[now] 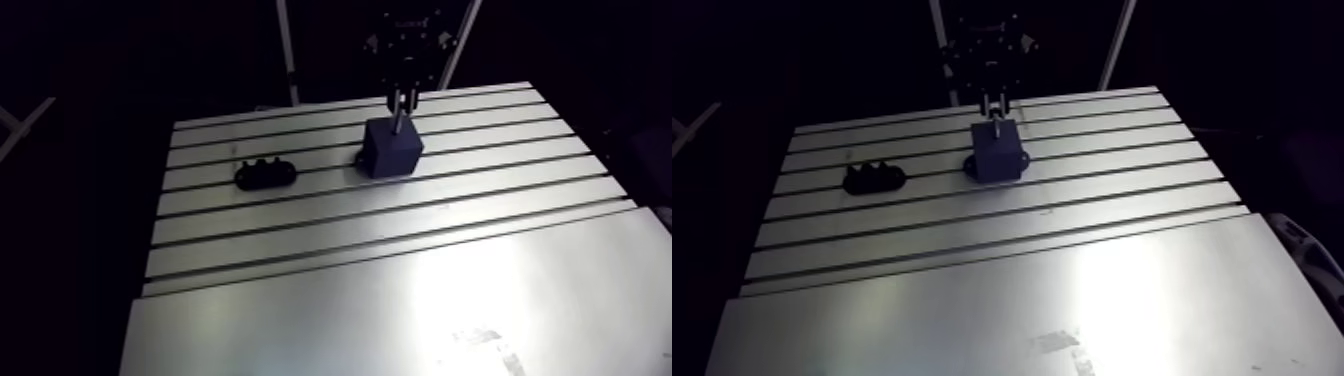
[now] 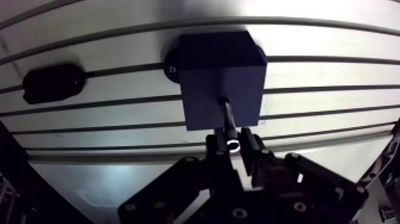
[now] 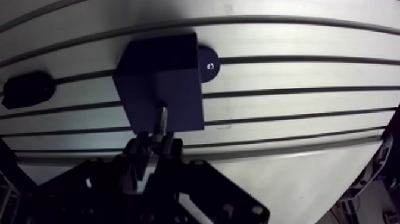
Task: Pick up the M10 bolt and insert it into the hole until fully seated.
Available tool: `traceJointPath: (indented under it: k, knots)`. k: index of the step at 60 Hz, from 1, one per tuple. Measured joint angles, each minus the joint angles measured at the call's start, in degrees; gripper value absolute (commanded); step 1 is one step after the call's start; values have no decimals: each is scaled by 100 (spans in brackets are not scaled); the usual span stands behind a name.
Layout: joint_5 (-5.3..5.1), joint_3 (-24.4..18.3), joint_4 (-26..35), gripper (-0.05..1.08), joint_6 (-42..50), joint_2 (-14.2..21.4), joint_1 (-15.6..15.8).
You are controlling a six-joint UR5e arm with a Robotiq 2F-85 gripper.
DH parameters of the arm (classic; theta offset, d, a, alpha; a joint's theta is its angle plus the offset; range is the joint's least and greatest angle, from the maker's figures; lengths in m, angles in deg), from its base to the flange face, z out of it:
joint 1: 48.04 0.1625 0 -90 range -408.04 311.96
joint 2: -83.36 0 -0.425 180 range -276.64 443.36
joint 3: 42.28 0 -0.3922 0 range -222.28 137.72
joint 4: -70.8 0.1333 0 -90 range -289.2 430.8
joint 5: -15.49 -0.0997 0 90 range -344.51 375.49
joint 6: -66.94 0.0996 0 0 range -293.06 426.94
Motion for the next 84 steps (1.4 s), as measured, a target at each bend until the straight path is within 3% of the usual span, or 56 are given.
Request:
traceJointPath:
  k: [84]
  knots:
    - [-1,7,-11,108,-5,-17,2]
